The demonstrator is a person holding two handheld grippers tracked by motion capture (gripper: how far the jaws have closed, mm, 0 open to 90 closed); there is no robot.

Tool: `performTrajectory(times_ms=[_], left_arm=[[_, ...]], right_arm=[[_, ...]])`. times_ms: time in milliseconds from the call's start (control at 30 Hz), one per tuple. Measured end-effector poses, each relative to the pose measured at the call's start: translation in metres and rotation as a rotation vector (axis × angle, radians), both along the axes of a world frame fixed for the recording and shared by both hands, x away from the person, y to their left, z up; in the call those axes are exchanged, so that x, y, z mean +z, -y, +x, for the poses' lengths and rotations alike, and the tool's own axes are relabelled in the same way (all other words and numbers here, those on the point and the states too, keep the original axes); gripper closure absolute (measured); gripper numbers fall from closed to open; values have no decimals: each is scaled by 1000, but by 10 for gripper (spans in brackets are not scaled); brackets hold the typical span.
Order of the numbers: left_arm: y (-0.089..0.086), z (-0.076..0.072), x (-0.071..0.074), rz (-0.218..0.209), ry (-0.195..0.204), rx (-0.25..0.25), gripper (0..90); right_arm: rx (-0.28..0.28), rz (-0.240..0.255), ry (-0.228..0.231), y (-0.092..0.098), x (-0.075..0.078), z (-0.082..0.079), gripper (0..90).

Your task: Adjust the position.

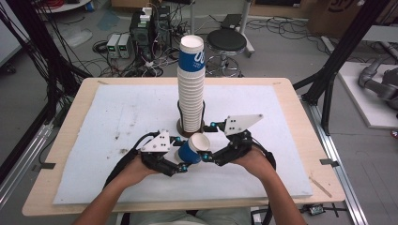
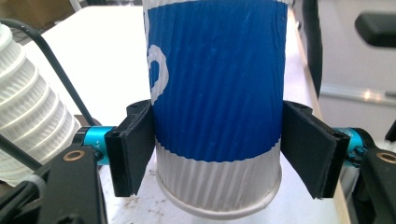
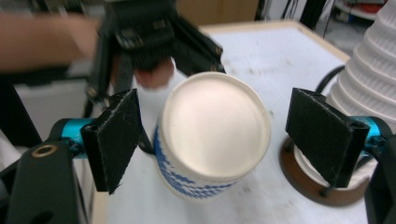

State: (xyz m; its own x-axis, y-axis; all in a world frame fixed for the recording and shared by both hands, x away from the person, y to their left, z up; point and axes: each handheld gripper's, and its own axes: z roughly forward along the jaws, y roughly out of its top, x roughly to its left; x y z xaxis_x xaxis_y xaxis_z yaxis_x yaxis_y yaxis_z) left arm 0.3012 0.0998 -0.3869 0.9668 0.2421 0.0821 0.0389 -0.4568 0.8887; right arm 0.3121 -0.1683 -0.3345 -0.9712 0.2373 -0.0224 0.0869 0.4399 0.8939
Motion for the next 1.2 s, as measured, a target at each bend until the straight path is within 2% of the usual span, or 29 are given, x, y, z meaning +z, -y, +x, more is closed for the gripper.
performTrajectory(times_ms=[133,267,333,433,567,700,767,833,900,1033,1133,1200], left_arm=[[5,3,6,73,17,-23,286],[8,4,9,107,14,-35,286],[10,4,8,115,13,-40,286],[12,2,7,127,15,-59,285],[12,1,5,136,18,-78,285],[13,0,2,117,15,-87,269],[12,0,0,88,10,-88,241],[11,1,-3,44,-19,-95,216],[9,3,-5,18,-43,-96,191],[1,7,-8,-35,-51,-102,188],[-7,9,-10,-99,-63,-83,188],[-11,11,-11,-142,-68,-67,187]], right_arm=[[17,-105,13,-6,3,6,190],[61,-198,-6,-15,4,11,190],[76,-225,-14,-18,4,12,195],[107,-246,-37,-20,2,13,288],[123,-261,-66,-21,1,13,310],[124,-275,-89,-19,0,11,318],[127,-256,-86,-17,-1,11,318],[131,-225,-90,-12,-2,11,317],[128,-198,-96,-7,-4,11,317],[96,-136,-109,8,-10,11,316],[60,-102,-103,18,-15,10,316],[39,-59,-117,25,-19,10,316]])
